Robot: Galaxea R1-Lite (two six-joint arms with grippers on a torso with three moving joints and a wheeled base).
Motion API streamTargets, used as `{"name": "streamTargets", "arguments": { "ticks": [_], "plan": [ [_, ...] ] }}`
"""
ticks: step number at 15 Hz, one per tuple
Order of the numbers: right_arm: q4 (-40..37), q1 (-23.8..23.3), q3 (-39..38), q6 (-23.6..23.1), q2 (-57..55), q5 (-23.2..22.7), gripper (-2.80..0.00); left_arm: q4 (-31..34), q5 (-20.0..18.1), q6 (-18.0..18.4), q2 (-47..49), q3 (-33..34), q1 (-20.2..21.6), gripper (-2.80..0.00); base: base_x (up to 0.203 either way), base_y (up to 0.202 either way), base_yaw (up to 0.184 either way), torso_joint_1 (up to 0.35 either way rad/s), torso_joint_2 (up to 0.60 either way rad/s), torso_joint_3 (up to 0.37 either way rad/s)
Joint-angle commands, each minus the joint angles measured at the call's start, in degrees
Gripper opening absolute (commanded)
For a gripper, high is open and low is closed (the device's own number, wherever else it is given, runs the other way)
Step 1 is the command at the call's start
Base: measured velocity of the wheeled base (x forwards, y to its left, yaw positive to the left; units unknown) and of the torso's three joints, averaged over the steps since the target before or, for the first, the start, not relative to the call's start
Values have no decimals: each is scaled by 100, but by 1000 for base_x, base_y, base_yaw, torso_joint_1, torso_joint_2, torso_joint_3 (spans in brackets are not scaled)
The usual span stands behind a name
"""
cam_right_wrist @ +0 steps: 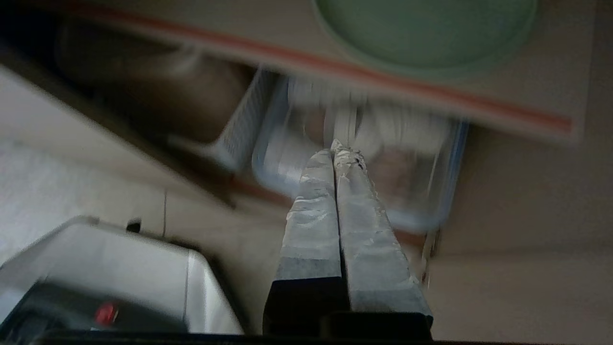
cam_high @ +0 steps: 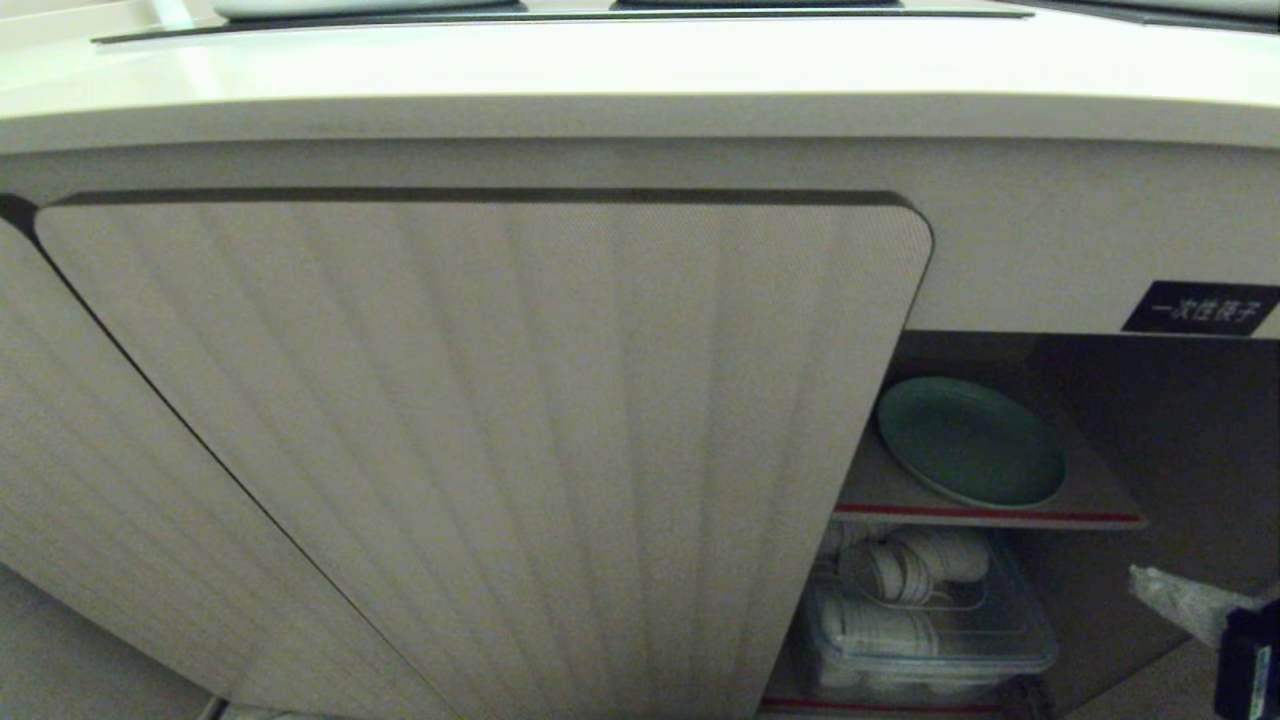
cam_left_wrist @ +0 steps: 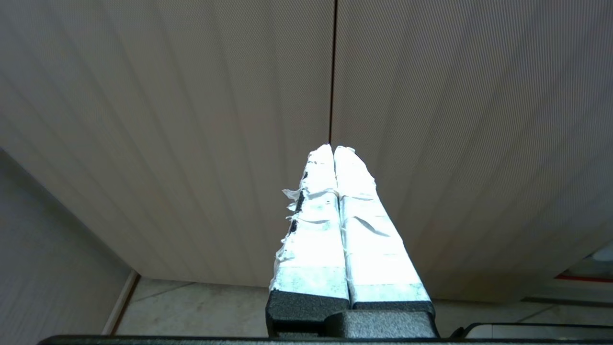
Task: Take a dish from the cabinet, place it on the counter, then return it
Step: Take the plate from the cabinet
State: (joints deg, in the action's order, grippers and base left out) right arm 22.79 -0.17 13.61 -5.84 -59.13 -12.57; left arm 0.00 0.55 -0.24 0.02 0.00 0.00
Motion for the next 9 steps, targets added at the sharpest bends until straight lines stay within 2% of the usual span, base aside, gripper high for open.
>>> {"name": "streamTargets", "arguments": {
  "ticks": [1,7,9],
  "plan": [
    [618,93,-116,-5,-611,-9,-280,0,-2,-2,-2,0,0,-280,0,0,0,0,0,0],
    [1603,123,-314,37,-1257,-9,-280,0,7,-2,-2,0,0,-280,0,0,0,0,0,0],
    [2195,123,-341,137,-1664,-3,-280,0,6,-2,-2,0,0,-280,0,0,0,0,0,0]
  ]
}}
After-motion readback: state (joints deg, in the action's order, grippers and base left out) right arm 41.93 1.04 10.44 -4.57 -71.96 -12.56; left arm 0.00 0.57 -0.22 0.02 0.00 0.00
